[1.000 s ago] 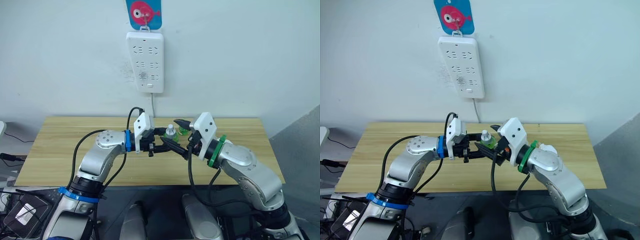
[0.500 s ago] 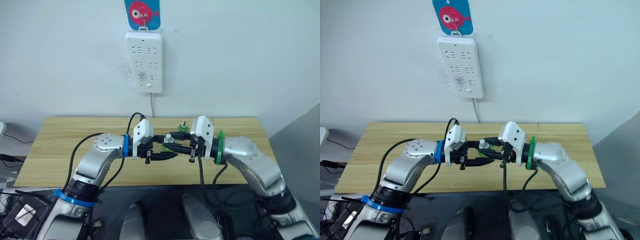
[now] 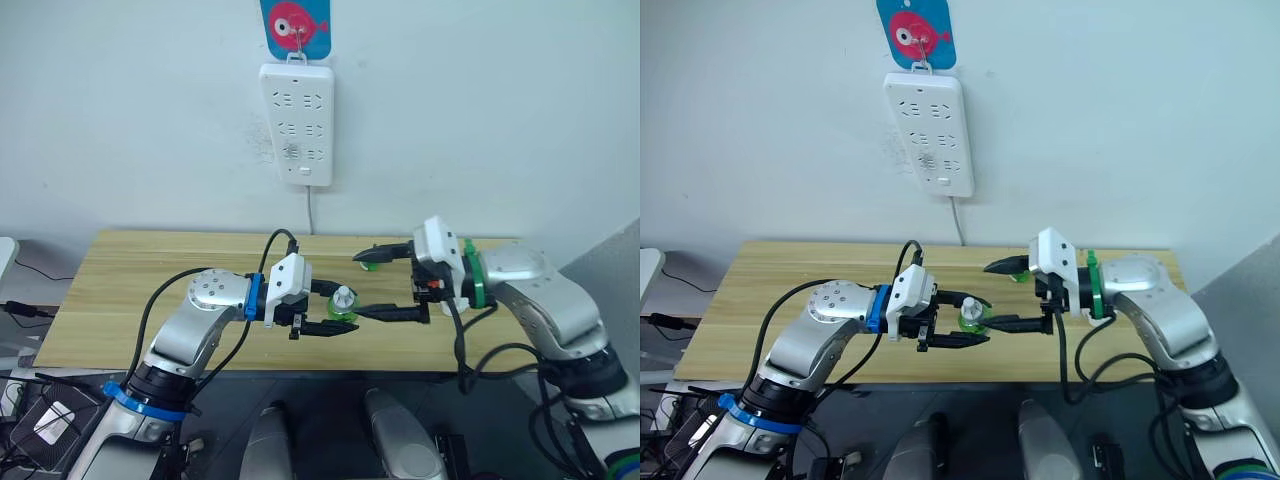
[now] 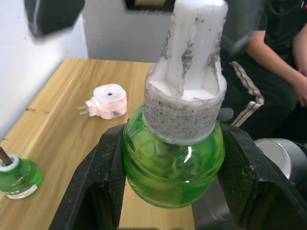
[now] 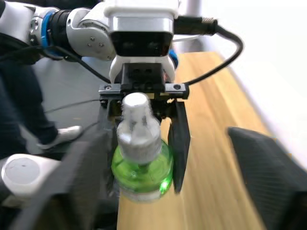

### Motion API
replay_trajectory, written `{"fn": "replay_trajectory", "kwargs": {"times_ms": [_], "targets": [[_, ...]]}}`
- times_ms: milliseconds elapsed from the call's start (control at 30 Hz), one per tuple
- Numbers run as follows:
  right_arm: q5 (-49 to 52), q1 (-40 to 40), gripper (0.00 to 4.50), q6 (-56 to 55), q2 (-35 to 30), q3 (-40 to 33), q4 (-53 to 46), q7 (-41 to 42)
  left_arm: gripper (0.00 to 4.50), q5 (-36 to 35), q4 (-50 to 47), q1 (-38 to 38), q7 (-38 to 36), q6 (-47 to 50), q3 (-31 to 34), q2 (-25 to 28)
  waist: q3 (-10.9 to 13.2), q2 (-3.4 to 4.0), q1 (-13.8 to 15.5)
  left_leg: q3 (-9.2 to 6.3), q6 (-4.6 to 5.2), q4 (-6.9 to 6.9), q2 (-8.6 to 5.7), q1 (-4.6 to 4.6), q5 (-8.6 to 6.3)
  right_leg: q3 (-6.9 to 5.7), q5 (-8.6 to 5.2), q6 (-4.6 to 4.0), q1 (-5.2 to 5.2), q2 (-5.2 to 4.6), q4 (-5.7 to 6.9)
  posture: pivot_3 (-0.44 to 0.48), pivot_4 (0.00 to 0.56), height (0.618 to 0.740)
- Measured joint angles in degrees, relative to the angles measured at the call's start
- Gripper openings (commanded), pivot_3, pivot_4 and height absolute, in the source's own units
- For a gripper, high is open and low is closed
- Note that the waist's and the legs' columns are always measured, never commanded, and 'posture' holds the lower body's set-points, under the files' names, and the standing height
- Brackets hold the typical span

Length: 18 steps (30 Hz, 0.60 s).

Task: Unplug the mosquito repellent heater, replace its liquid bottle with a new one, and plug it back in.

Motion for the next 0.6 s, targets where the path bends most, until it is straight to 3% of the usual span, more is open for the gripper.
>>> {"fn": "replay_trajectory", "kwargs": {"times_ms": [167,400,600], "targets": [[-2.09,4.31,4.5,3.6,5.16,3.37,-7.24,-10.65,2.31,0.07,0.14,-1.02,0.27,-0.04,-0.15,-1.34,-0.02,0.01,-0.71,0.14,0.01,0.08,0.0,0.04,0.02,0.16,0.01,0.0,-0.02,0.01,0.01,-0.268,0.213,0.74],[-5.56,3.48,4.5,4.47,10.62,4.36,-4.44,-19.52,2.31,0.12,0.17,-1.03,0.45,0.09,-0.29,-1.29,-0.04,0.01,-1.24,0.17,-0.1,0.09,-0.02,0.02,0.14,0.21,0.02,-0.02,-0.01,0.0,-0.01,-0.267,0.215,0.74],[-3.18,7.85,4.5,4.17,0.11,0.3,-5.4,-12.97,2.31,0.34,0.02,0.37,1.12,0.61,-0.23,-0.72,-0.04,0.01,-0.86,0.11,-0.09,-0.01,-0.01,0.01,0.13,0.14,0.02,-0.01,-0.02,0.0,-0.04,-0.269,0.22,0.74]]}}
